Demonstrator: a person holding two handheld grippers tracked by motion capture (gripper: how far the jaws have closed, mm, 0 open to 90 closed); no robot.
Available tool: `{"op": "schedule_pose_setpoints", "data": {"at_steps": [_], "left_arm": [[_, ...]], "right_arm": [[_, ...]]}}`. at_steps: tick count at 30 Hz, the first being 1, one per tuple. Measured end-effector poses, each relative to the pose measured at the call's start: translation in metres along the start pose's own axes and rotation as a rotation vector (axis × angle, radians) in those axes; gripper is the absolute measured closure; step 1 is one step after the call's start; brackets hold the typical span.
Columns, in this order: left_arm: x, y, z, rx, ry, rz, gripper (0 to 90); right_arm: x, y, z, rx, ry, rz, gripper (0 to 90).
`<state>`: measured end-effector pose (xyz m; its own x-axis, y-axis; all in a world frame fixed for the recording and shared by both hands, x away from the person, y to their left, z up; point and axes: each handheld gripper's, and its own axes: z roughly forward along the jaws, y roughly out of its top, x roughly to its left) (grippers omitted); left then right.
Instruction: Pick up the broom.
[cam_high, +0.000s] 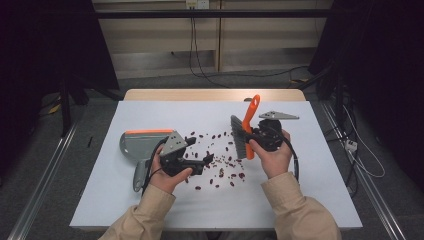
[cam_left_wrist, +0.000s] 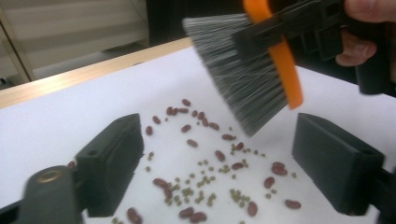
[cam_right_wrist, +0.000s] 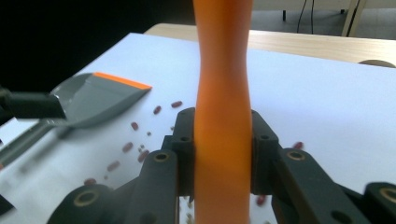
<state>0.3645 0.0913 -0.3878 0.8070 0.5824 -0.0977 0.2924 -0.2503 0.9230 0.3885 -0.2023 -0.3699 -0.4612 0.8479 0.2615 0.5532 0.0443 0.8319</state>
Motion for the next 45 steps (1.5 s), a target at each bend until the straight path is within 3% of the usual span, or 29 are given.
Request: {"op": "schedule_pose_setpoints", "data": {"at_steps": [8,21,36,45], "left_arm": [[0.019,-0.006,-0.023,-0.004,0.01,-0.012,7.8],[0.045,-0.016,-0.054,-0.016,0.028,-0.018,5.5],[0.06,-0.023,-0.081,-0.027,0.058,-0.027,5.2],[0.069,-0.029,-0.09,-0.026,0.073,-0.049,5.1]], "right_arm": [[-0.022,0.001,-0.016,0.034,-0.03,-0.006,70.7],[-0.038,-0.003,-0.022,0.097,-0.068,-0.032,70.7],[-0.056,-0.015,-0.035,0.13,-0.104,-0.016,70.7],[-0.063,-0.01,-0.043,0.138,-0.125,-0.016,70.7]]}}
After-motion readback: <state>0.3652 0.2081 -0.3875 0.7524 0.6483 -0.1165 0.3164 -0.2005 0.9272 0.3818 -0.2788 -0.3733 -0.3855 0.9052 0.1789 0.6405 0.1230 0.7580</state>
